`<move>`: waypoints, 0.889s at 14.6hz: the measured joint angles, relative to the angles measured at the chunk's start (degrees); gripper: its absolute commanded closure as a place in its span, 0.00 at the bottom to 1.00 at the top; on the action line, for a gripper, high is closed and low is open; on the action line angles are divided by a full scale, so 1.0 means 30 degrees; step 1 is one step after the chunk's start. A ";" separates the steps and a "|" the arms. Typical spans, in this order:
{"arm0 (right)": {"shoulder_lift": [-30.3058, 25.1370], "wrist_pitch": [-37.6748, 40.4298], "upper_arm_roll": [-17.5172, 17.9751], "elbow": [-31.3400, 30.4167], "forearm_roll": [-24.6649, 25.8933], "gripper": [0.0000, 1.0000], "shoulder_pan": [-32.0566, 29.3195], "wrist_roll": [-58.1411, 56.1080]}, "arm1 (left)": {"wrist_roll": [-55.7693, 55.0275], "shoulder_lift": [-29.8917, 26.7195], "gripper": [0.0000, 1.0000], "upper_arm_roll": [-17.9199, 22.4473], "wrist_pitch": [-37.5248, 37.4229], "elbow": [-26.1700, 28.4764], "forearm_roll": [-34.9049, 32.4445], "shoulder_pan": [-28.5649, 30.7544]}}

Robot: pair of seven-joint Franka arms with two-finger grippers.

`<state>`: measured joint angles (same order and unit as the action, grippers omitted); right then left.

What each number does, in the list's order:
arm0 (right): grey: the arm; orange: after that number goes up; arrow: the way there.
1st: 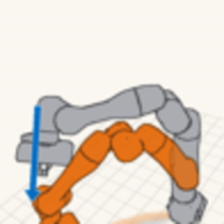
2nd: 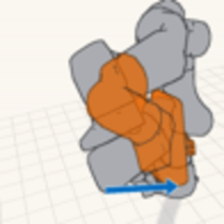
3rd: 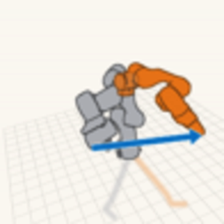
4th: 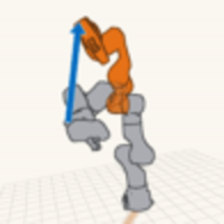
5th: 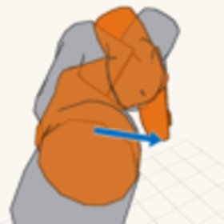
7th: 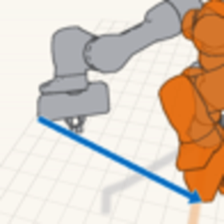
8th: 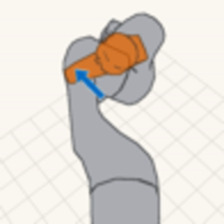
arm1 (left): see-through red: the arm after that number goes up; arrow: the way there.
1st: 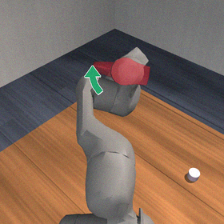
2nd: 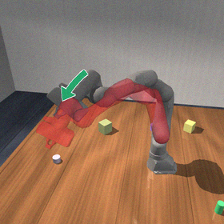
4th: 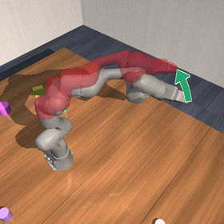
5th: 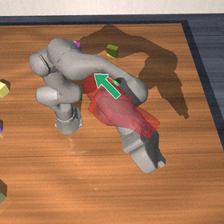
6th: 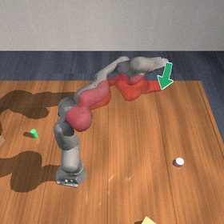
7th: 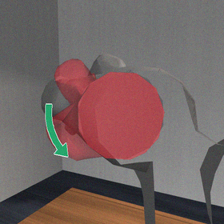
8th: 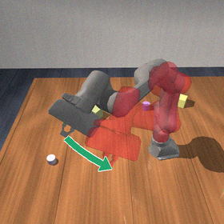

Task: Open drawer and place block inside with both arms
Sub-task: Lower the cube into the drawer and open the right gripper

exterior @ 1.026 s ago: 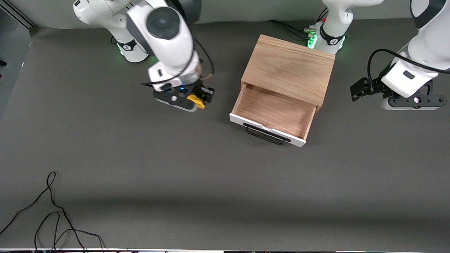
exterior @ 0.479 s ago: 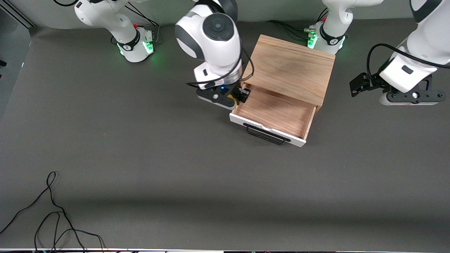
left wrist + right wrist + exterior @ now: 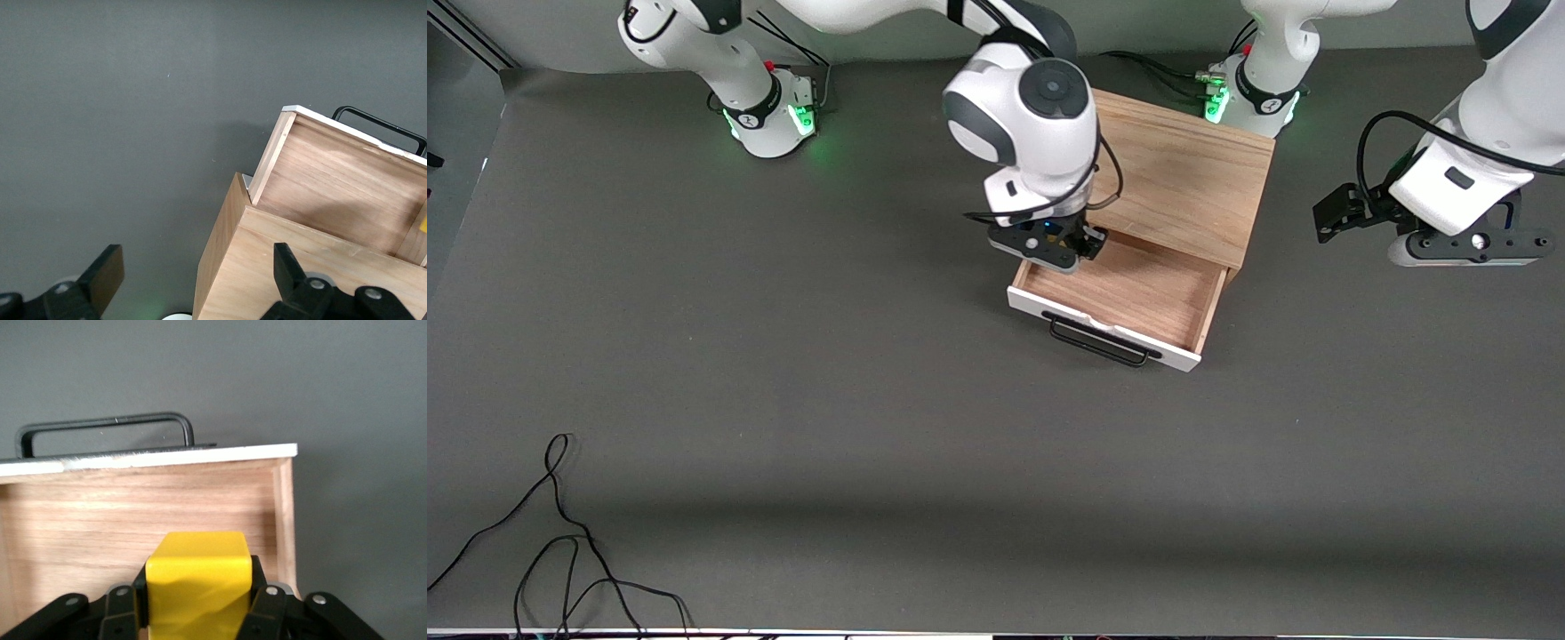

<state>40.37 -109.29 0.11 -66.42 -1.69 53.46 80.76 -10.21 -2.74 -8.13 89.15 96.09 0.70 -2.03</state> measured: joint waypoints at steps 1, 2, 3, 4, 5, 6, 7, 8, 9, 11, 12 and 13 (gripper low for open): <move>0.0312 -0.0056 -0.0008 0.0074 0.0002 0.59 0.0071 0.0021 | 0.0000 0.0000 0.00 0.0001 -0.0059 0.0001 0.0000 0.0005; 0.0563 -0.0075 -0.0014 0.0147 0.0002 0.59 0.0077 0.0022 | 0.0000 0.0000 0.00 0.0001 -0.0103 0.0003 0.0000 0.0023; 0.0780 -0.0112 -0.0029 0.0184 0.0002 0.59 0.0077 0.0022 | 0.0000 0.0000 0.00 0.0002 -0.0138 0.0004 -0.0001 0.0045; 0.0969 -0.0202 -0.0028 0.0190 0.0002 0.59 0.0091 0.0022 | 0.0000 0.0000 0.00 0.0003 -0.0159 0.0004 -0.0001 0.0062; 0.1171 -0.0320 -0.0028 0.0203 0.0002 0.59 0.0135 0.0022 | 0.0000 0.0000 0.00 0.0003 -0.0172 0.0004 -0.0001 0.0071; 0.1386 -0.0427 -0.0028 0.0206 0.0002 0.59 0.0188 0.0022 | 0.0000 0.0000 0.00 0.0003 -0.0183 0.0005 -0.0001 0.0076; 0.1594 -0.0608 -0.0028 0.0214 0.0002 0.59 0.0236 0.0022 | 0.0000 0.0000 0.00 0.0003 -0.0192 0.0005 -0.0001 0.0080; 0.1779 -0.0735 -0.0028 0.0216 0.0002 0.58 0.0261 0.0022 | 0.0000 0.0000 0.00 0.0003 -0.0195 0.0005 -0.0001 0.0082; 0.1932 -0.0804 -0.0029 0.0222 0.0003 0.49 0.0267 0.0022 | 0.0000 0.0000 0.00 0.0003 -0.0196 0.0005 -0.0001 0.0086; 0.2130 -0.0939 -0.0030 0.0265 0.0003 0.35 0.0267 0.0022 | 0.0000 0.0000 0.00 0.0011 -0.0197 0.0006 -0.0002 0.0108; 0.2175 -0.0961 -0.0030 0.0280 0.0004 0.17 0.0267 0.0023 | 0.0000 0.0000 0.00 0.0017 -0.0198 0.0008 -0.0002 0.0125; 0.2197 -0.0963 -0.0033 0.0285 0.0005 0.01 0.0268 0.0024 | 0.0001 0.0000 0.00 0.0020 -0.0198 0.0011 -0.0002 0.0142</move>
<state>46.96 -112.18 0.01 -65.57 -1.67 54.27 80.83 -10.21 -2.74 -8.06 88.56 96.12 0.69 -1.60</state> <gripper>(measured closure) 0.388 0.000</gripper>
